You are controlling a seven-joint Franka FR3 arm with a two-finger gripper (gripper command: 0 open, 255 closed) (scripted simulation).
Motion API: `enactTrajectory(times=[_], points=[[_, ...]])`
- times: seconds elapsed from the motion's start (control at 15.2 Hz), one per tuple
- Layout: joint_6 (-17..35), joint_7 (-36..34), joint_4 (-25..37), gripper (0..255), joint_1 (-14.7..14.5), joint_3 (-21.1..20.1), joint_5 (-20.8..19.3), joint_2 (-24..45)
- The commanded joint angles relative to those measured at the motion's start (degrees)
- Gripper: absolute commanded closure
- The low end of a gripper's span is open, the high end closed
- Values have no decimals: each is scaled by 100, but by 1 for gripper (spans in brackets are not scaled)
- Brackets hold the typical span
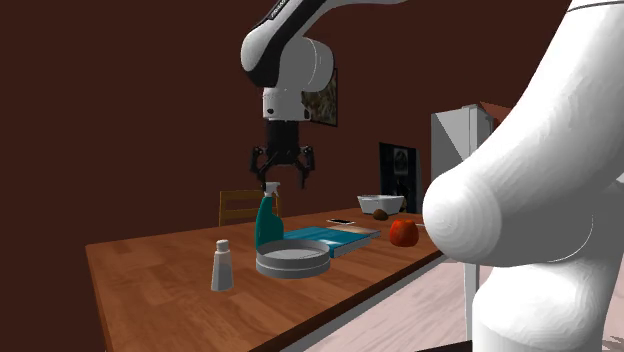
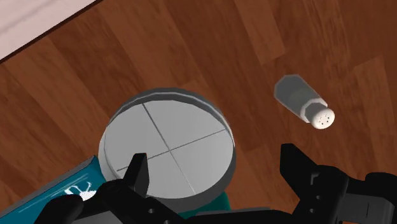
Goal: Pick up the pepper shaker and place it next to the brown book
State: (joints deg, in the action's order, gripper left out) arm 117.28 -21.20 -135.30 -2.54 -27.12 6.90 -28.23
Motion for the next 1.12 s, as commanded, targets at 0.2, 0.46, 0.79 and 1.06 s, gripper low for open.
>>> enactTrajectory(times=[0.2,0.46,0.79,1.06], points=[[493,-760,323,0,102,-722,-326,903],[798,-1521,710,0,230,-1288,-918,1797],[931,-2612,1317,0,184,-1737,-2029,3049],[1180,-2781,1209,0,154,-1684,-2279,3279]])
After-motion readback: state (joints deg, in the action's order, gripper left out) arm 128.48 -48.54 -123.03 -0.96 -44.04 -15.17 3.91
